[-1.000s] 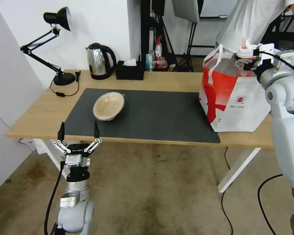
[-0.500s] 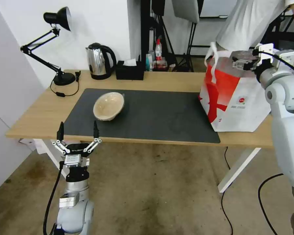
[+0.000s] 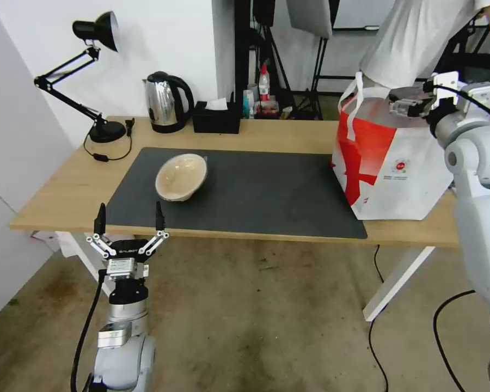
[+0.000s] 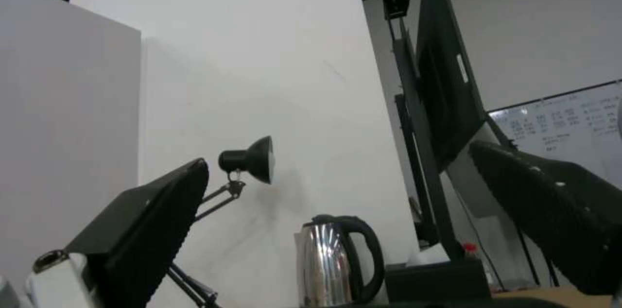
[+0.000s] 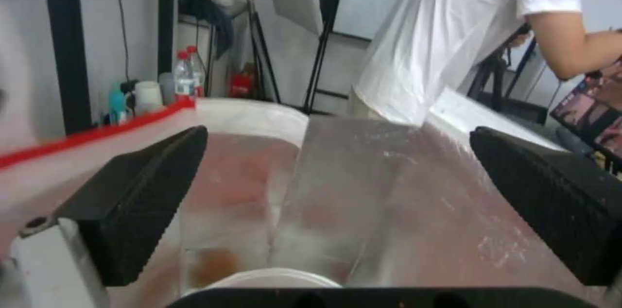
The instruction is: Pick up the trash from the table and place it into the takeout bag.
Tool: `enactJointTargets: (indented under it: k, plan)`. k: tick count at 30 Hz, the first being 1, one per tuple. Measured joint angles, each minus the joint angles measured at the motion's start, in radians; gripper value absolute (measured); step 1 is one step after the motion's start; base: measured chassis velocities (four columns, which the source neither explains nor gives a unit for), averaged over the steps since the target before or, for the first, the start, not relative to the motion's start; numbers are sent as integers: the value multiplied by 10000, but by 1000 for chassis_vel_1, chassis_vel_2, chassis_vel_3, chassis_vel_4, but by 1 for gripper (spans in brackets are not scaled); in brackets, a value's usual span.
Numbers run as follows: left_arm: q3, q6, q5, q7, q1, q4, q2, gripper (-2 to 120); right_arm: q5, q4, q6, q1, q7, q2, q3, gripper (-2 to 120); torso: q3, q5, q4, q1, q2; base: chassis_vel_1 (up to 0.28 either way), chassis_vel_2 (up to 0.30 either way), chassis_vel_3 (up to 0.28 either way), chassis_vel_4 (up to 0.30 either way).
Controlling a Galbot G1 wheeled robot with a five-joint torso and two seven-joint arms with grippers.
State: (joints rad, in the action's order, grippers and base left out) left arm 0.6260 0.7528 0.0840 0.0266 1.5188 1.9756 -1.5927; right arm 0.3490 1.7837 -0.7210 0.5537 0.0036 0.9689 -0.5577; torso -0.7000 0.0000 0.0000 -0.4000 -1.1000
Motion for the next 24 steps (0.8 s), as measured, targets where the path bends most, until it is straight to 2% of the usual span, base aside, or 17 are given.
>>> enactJointTargets:
  k: [4, 6, 7, 10, 11, 14, 15, 17, 18, 21, 22, 24]
  plan:
    - [-2, -4, 2, 1, 5, 7, 0, 100, 166, 446, 195, 61, 80, -7, -80, 100, 0, -1, 0, 0, 0, 0, 0, 0, 0]
    - [-6, -6, 3, 2, 8, 15, 0, 100, 252, 722, 983, 219, 273, -32, -90, 100, 0, -1, 0, 0, 0, 0, 0, 0, 0]
    - [-6, -6, 3, 2, 8, 15, 0, 100, 252, 722, 983, 219, 273, -32, -90, 100, 0, -1, 0, 0, 0, 0, 0, 0, 0]
    - [-16, -12, 3, 9, 9, 18, 0, 100, 473, 1170, 2528, 640, 399, -134, -92, 100, 0, -2, 1, 0, 0, 0, 0, 0, 0]
    - [-16, -12, 3, 9, 9, 18, 0, 100, 473, 1170, 2528, 640, 399, -134, -92, 100, 0, -2, 1, 0, 0, 0, 0, 0, 0]
    - [-45, -20, 3, 15, 7, 17, 0, 100, 691, 1783, 3978, 1408, 456, -186, -120, 100, 0, -1, 0, 0, -1, 0, 0, 0, 0]
    - [-45, -20, 3, 15, 7, 17, 0, 100, 691, 1783, 3978, 1408, 456, -186, -120, 100, 0, -1, 0, 0, -1, 0, 0, 0, 0]
    - [-57, -25, 6, 19, 8, 16, -1, 100, 687, 2243, 4990, 2127, 483, -128, -153, 100, 0, 0, 0, 0, 0, 0, 0, 0, 0]
    - [-57, -25, 6, 19, 8, 16, -1, 100, 687, 2243, 4990, 2127, 483, -128, -153, 100, 0, 0, 0, 0, 0, 0, 0, 0, 0]
    - [-93, -35, 8, 23, 0, 15, 0, 100, 305, 2851, 6312, 3182, 591, 140, -192, 100, 1, -1, -2, 1, -1, 0, 0, 0, 0]
    - [-93, -35, 8, 23, 0, 15, 0, 100, 305, 2851, 6312, 3182, 591, 140, -192, 100, 1, -1, -2, 1, -1, 0, 0, 0, 0]
    - [-152, -41, 18, 25, -3, 14, -1, 100, -217, 2944, 7199, 3650, 637, 439, -193, 100, 1, -2, -2, 2, -1, 0, 0, 0, 0]
